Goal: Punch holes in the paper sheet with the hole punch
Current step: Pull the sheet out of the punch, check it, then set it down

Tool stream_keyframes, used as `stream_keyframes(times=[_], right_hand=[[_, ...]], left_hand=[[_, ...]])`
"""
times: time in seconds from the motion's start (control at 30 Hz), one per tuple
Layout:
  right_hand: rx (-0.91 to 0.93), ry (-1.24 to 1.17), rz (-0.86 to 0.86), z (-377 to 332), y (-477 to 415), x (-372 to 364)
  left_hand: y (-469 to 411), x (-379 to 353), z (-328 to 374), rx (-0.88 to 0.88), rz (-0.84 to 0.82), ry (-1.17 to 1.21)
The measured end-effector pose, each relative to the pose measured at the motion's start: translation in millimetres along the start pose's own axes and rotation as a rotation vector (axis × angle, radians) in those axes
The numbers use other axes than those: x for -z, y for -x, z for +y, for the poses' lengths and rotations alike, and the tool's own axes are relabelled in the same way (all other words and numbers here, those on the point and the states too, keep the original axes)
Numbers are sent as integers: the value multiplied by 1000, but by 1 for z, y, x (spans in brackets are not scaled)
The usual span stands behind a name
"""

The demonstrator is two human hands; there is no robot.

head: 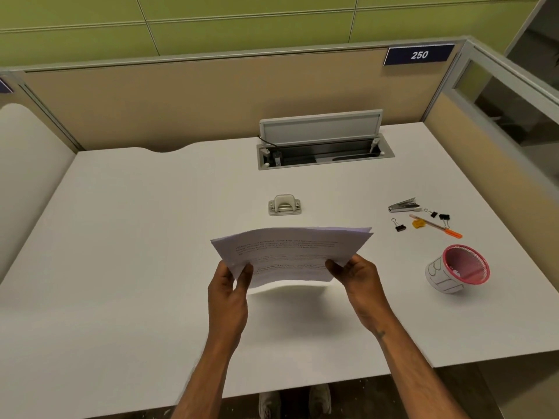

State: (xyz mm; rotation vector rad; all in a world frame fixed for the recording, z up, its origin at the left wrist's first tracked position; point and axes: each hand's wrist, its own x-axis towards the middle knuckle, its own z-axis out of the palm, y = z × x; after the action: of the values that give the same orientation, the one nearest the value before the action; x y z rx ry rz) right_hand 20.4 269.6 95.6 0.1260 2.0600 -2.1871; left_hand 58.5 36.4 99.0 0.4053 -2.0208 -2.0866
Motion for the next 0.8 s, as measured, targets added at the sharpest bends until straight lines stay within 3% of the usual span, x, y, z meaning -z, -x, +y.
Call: stream_keyframes(times=[0.5,0.8], right_hand=[[-99,96,2,18,-11,-1],[-21,87,-9,-12,-28,10]], left_hand=[[3,-16,-26,141,55,-139],[-14,-23,5,-4,35,-164]])
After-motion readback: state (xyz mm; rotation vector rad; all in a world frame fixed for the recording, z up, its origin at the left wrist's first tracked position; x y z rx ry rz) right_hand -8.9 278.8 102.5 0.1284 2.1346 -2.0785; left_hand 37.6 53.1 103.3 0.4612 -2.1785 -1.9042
